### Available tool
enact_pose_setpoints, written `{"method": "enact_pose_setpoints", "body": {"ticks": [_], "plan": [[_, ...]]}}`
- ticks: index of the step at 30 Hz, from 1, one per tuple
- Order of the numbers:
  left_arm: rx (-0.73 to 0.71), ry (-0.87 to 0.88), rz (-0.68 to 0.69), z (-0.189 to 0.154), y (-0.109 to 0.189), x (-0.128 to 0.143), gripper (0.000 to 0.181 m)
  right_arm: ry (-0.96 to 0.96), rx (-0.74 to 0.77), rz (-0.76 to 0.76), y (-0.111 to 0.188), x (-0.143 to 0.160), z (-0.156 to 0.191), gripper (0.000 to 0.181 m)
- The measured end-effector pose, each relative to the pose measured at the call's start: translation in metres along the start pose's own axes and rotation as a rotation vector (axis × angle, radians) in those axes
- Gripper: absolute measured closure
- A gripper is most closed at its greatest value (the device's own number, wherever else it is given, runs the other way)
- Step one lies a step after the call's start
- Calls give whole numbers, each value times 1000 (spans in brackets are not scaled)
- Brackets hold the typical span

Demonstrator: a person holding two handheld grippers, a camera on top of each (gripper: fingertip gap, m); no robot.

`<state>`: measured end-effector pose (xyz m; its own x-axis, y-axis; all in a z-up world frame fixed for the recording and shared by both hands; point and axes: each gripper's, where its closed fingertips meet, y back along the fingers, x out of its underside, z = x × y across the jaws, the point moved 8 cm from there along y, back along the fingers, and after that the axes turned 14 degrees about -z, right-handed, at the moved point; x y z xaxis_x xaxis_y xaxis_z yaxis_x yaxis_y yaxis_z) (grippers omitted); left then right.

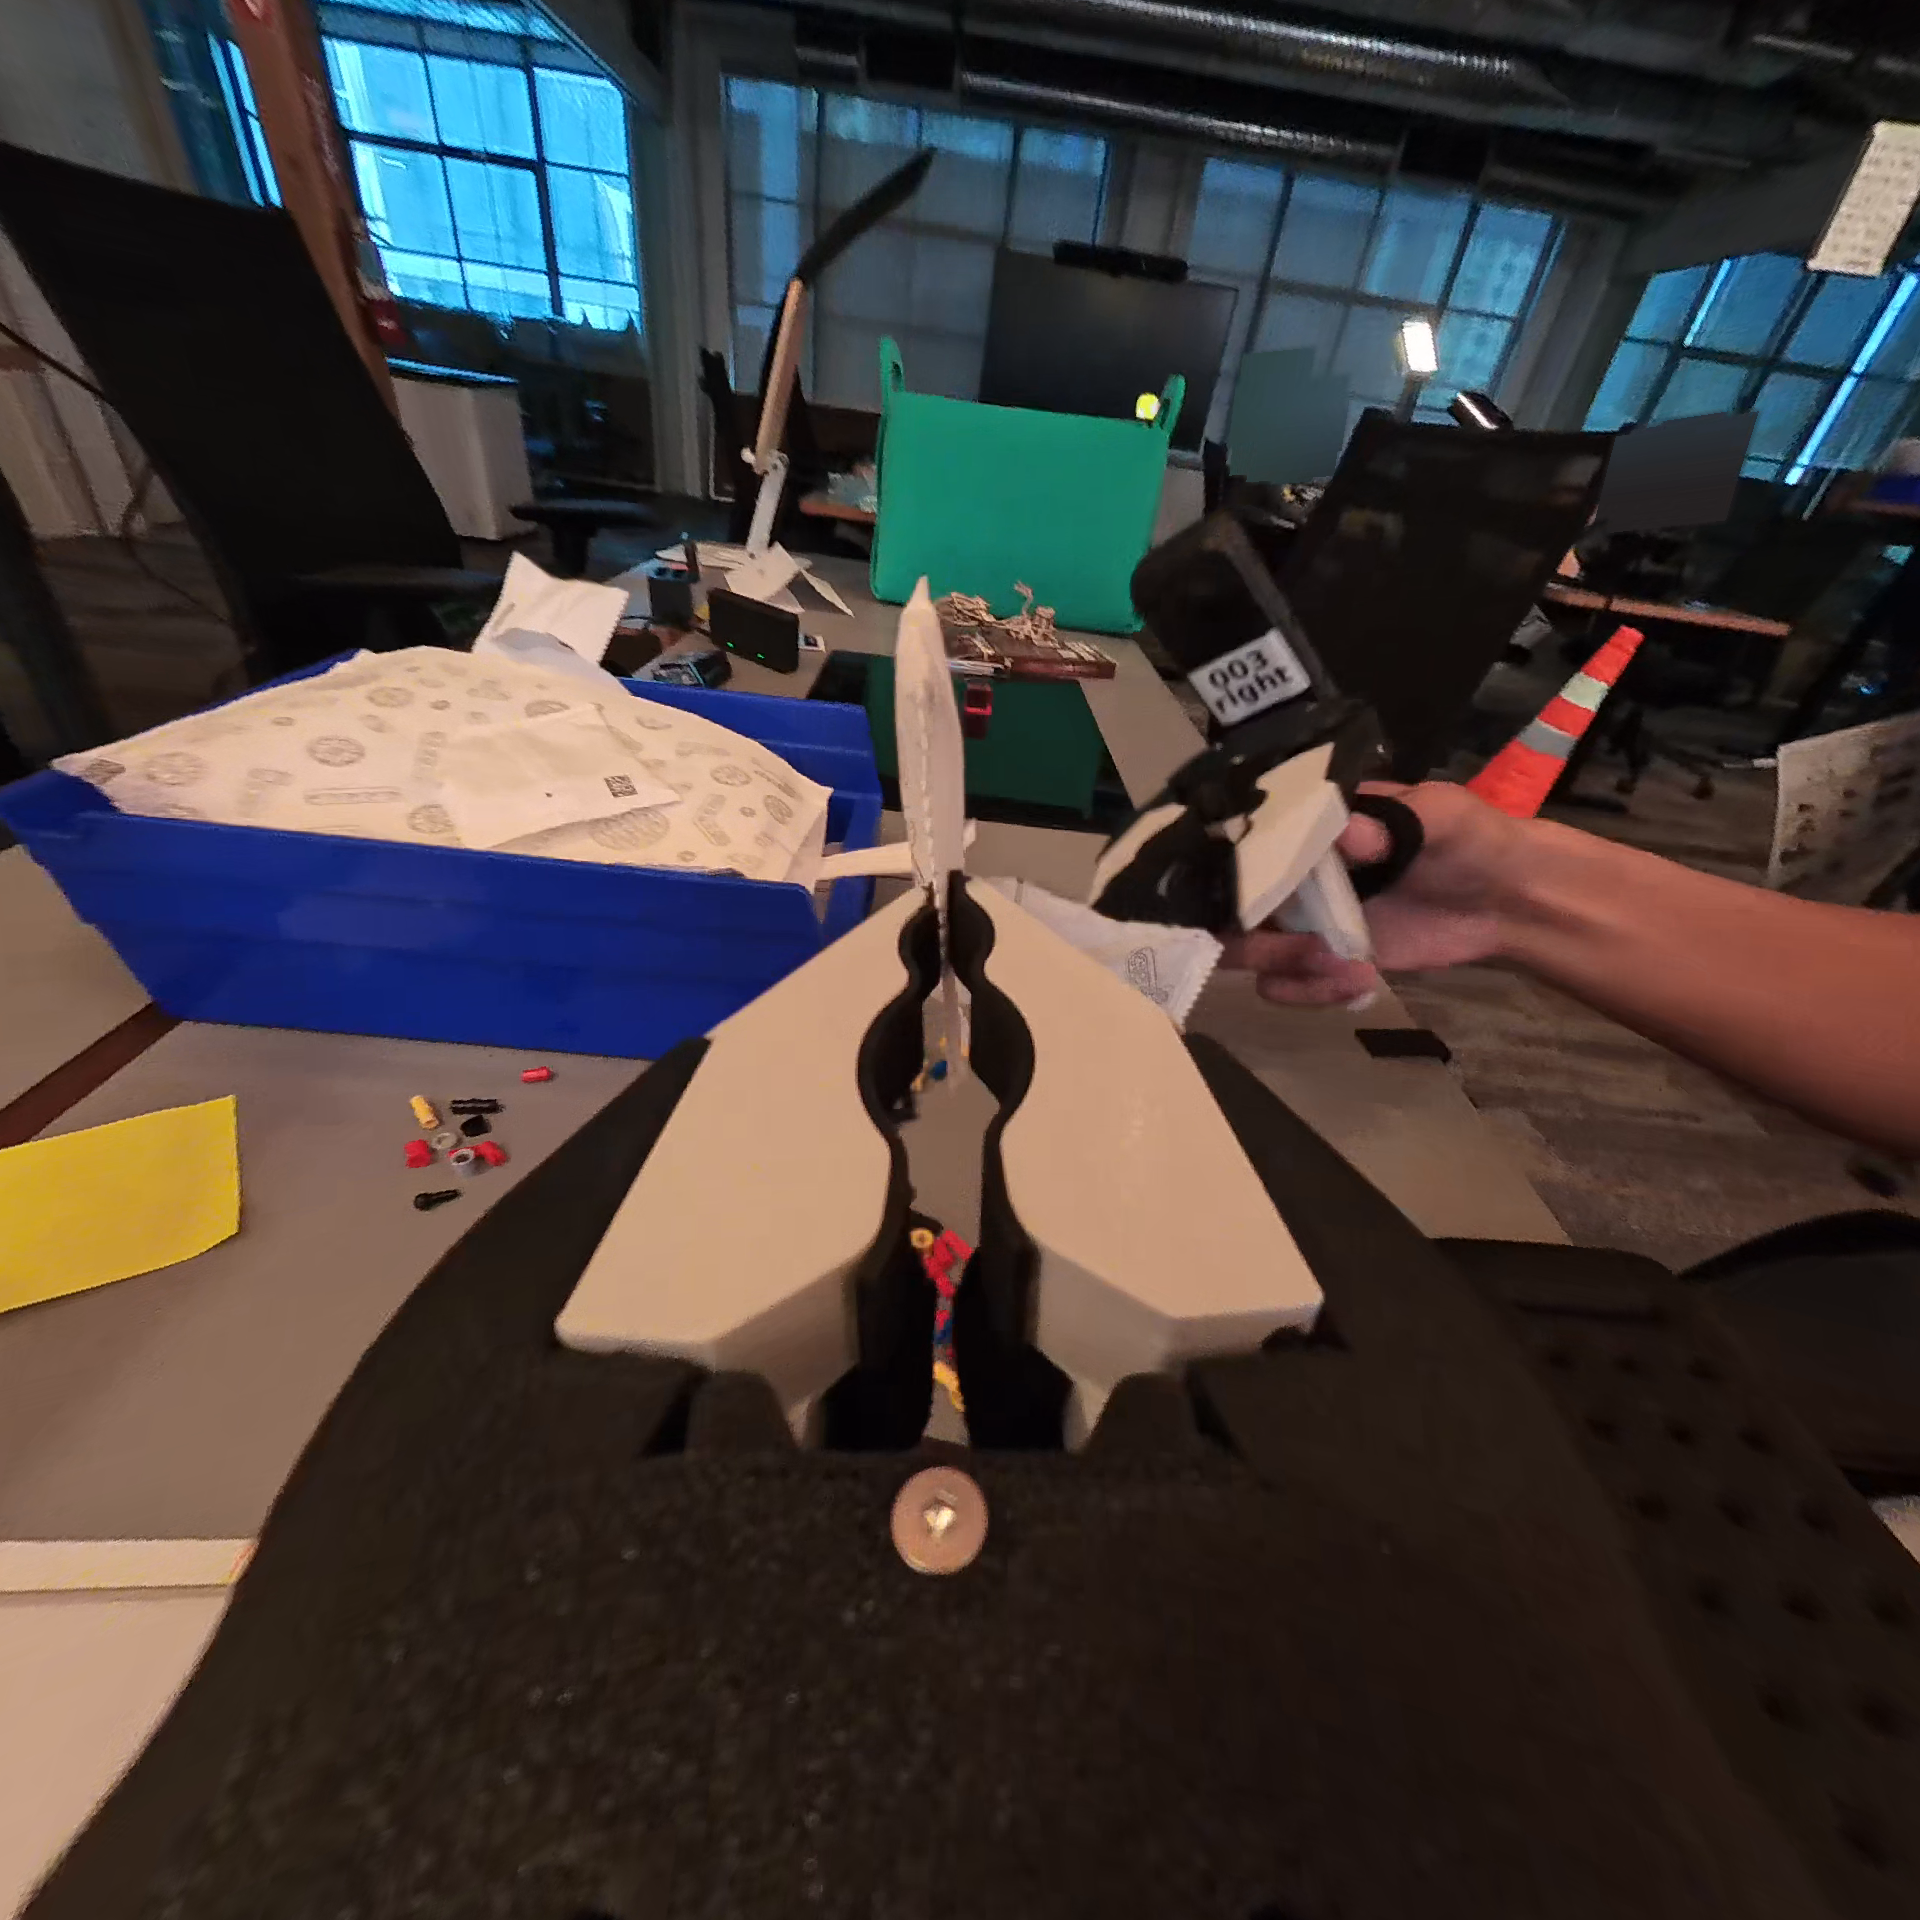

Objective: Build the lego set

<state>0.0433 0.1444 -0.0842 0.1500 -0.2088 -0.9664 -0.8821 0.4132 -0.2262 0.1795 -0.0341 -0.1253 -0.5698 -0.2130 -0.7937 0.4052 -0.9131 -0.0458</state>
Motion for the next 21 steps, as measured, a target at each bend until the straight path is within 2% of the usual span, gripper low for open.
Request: {"method": "enact_pose_setpoints", "body": {"ticks": [2, 4, 5, 8, 12, 16, 19, 21], "plan": [[-24, -16, -13, 1, 2, 1, 181, -164, -74, -75, -3, 1, 3, 125], [-39, -27, -23, 1, 3, 3, 181, -179, -36, -152, -3, -2, 3, 128], [-45, -28, -20, 0, 2, 4, 181, -93, 16, -158, -4, -1, 5, 133], [-66, -21, -22, -1, 1, 6, 181, 227, 195, -24, -14, 8, 14, 145], [-90, 6, -10, 2, -1, 12, 181, 585, 436, 120, -14, 15, 14, 179], [-104, 100, 27, 2, -5, 21, 181, 1141, 595, 321, -14, 7, 16, 181], [-91, 179, 31, -7, -14, 27, 181, 1519, 543, 482, -32, 3, 30, 181], [-98, 216, 15, -11, -19, 28, 181, 1583, 453, 585, -47, 7, 33, 181]]}}
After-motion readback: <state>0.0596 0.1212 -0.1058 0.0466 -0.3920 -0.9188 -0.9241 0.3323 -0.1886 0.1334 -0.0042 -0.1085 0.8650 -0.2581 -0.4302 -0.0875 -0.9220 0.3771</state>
